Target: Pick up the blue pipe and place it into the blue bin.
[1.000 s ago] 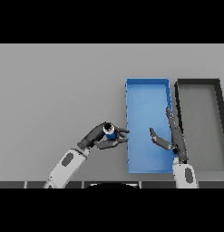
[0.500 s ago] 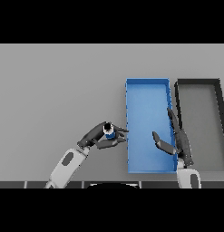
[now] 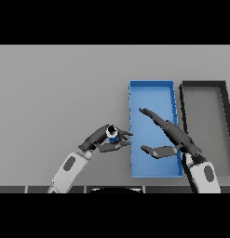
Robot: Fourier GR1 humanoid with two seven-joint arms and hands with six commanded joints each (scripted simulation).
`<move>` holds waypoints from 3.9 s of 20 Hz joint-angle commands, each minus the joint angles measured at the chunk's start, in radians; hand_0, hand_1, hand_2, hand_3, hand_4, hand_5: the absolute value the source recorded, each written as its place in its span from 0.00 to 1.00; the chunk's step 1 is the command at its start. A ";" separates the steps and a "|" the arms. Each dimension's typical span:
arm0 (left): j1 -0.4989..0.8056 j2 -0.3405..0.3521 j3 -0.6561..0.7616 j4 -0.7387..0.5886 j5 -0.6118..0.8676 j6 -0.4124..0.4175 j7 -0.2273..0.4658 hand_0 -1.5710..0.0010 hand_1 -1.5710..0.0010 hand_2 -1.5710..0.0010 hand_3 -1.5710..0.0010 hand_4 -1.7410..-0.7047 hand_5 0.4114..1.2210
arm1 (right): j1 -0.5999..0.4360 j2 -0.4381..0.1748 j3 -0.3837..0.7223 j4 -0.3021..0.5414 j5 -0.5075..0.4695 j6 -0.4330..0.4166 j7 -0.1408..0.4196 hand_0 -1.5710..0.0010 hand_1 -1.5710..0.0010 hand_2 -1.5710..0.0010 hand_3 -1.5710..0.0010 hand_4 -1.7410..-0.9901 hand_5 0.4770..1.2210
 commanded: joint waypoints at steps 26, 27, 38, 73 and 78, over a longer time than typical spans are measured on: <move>0.019 -0.069 0.069 0.026 -0.050 -0.103 0.032 0.00 0.00 0.00 0.04 0.08 1.00 | -0.496 0.196 0.247 0.267 -0.019 0.125 0.206 0.28 0.28 0.27 0.39 0.25 0.16; 0.026 -0.077 0.070 0.031 -0.031 -0.109 0.022 0.00 0.00 0.00 0.03 0.06 1.00 | -0.491 0.205 0.250 0.274 -0.028 0.121 0.208 0.23 0.23 0.22 0.35 0.21 0.23; 0.014 -0.075 0.091 0.017 -0.020 -0.117 0.003 0.00 0.00 0.00 0.09 0.01 1.00 | -0.476 0.201 0.304 0.268 -0.007 0.046 0.098 0.02 0.02 0.02 0.04 0.02 0.93; 0.034 -0.034 0.096 0.016 -0.122 -0.154 0.144 1.00 1.00 1.00 1.00 0.82 0.02 | -0.972 0.107 -0.131 0.479 -0.259 -0.197 0.269 0.00 0.00 0.00 0.00 0.00 1.00; 0.041 -0.014 0.098 -0.002 -0.132 -0.151 0.133 1.00 1.00 1.00 1.00 0.83 0.00 | -0.927 0.019 -0.218 0.615 -0.181 -0.156 0.257 0.00 0.00 0.00 0.00 0.00 1.00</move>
